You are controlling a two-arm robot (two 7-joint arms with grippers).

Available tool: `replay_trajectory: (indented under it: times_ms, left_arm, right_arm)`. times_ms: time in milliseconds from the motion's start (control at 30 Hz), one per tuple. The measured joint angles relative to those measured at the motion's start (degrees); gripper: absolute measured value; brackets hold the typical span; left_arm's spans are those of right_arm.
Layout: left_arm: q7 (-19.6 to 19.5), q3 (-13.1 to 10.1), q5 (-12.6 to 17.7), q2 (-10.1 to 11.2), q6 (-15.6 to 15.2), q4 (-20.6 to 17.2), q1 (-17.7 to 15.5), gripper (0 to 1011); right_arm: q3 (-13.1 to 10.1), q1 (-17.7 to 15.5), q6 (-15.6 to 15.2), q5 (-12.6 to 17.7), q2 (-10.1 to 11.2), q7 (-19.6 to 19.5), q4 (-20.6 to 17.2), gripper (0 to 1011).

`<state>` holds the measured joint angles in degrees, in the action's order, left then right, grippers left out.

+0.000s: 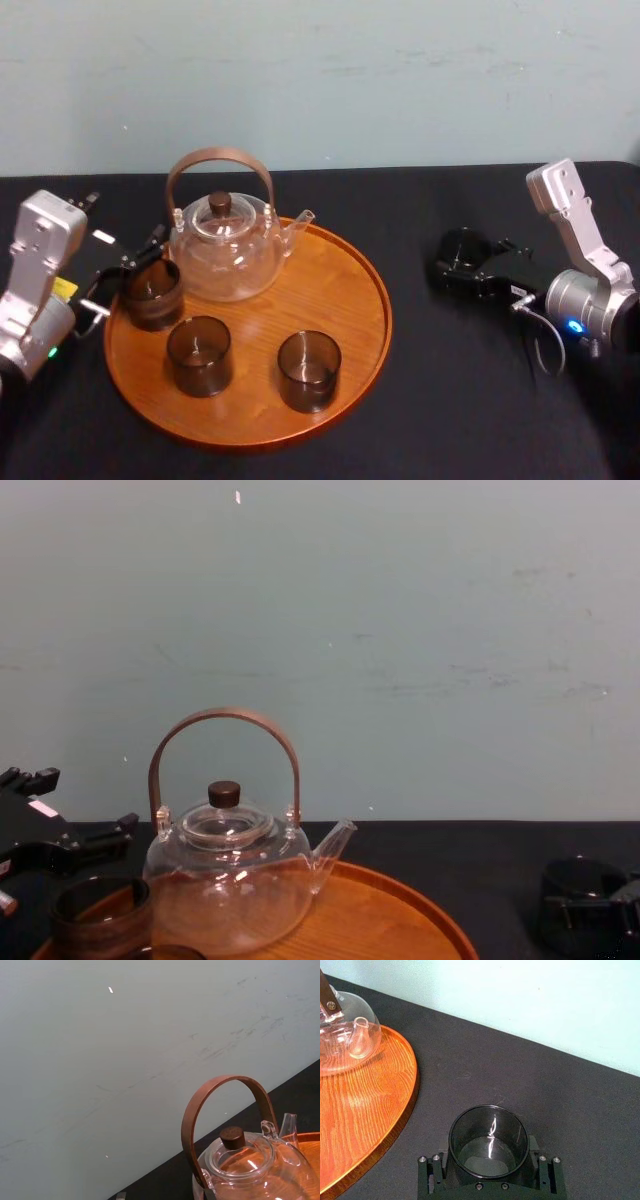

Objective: Pick up the glass from the table and place it on the tray.

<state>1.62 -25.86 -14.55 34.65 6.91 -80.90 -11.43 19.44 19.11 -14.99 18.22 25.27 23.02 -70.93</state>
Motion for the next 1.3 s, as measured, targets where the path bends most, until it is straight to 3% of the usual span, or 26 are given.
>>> replay_trajectory:
  times_ms: [100,667,1100,1300]
  left_arm:
    - [0.0,0.0,0.0,0.0,0.0,0.0,0.0,1002]
    - [0.0,0.0,0.0,0.0,0.0,0.0,0.0,1001]
    - [0.0,0.0,0.0,0.0,0.0,0.0,0.0,1001]
    - [0.0,0.0,0.0,0.0,0.0,0.0,0.0,1001]
  right_arm:
    - [-0.01,-0.02,0.01,0.04,0.01,0.0,-0.01,904]
    - [-0.09,-0.1,0.08,0.18,0.06,0.0,-0.07,902]
    - [-1.6,-2.6,-0.38,2.83,3.15,2.72,-7.95,902]
    - [-0.9,-2.27,0.52,3.67,4.45,4.79,-10.35,902]
